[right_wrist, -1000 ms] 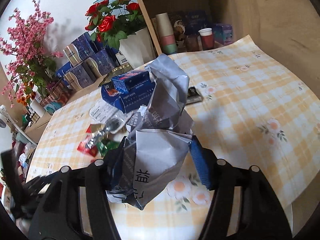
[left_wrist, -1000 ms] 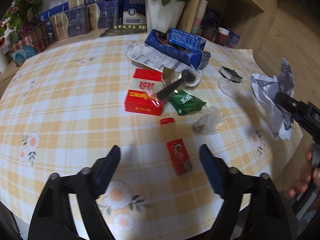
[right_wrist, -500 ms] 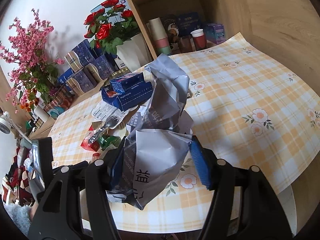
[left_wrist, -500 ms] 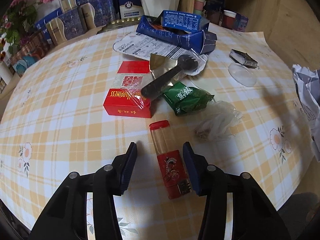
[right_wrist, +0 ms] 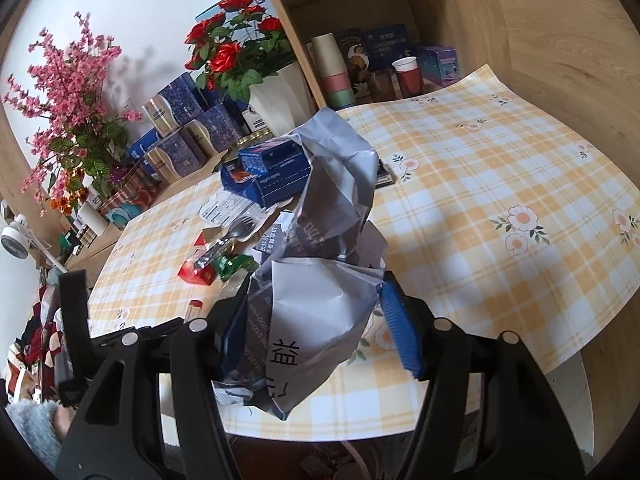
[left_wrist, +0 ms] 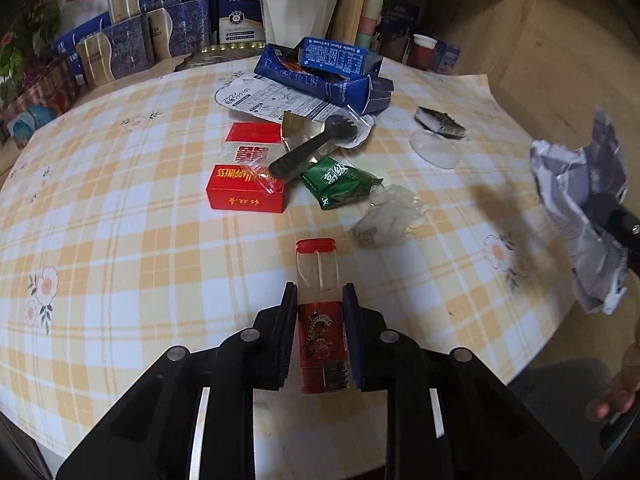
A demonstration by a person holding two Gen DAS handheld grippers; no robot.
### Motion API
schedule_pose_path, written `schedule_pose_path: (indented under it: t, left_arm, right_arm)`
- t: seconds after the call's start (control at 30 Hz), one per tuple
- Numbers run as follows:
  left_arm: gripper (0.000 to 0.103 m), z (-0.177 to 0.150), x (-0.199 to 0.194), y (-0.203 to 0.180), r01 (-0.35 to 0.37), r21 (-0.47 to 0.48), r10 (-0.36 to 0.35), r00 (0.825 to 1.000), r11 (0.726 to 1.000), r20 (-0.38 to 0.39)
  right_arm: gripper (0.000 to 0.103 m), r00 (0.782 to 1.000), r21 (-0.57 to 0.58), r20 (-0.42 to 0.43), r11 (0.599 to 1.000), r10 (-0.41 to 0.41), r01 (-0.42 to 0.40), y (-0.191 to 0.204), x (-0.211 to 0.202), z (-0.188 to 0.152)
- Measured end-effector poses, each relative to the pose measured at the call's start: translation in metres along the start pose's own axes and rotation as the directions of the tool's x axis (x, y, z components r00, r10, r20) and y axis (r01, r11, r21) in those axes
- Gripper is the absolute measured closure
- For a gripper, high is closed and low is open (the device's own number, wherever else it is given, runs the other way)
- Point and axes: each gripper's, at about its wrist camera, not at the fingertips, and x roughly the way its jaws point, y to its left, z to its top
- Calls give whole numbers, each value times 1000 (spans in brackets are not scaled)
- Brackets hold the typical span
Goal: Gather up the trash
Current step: 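Carry the lighter to the bin with the left gripper while the right gripper drops the bag in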
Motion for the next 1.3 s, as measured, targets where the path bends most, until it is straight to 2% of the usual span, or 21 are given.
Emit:
schedule_pose_path:
  t: [0.33,0.63,0.93,1.07,1.17,1.23,1.3]
  left_arm:
    - [81,-33,-69,11,68,-9,-67,996,998,56]
    - [81,-80,-121,12,122,-24,-118,985,992,129]
    - [84,-105,-140,16,137,-33,-130,979,990,159]
    - [86,-109,-143,17,145,-44,-135,976,988,172]
    - [86,-111,-142,19,155,-48,-145,976,987,164]
    - [86,-111,-142,19,160,-49,-150,976,986,158]
    - [86,-111,-143,18,160,-43,-152,975,986,160]
  right_arm:
    - [41,998,-64,-48,997,44,-47,27,-22,-26]
    - [41,983,-169,-170,981,65,-94,52,-40,-82]
    - [40,939,-217,-337,964,75,-155,79,-34,-133]
    - [39,907,-219,-417,962,60,-165,86,-21,-146]
    - [30,875,-180,-473,960,105,-213,91,-12,-154]
    - [23,877,-184,-470,959,105,-214,93,-12,-155]
    - [22,885,-195,-456,959,96,-205,95,-14,-152]
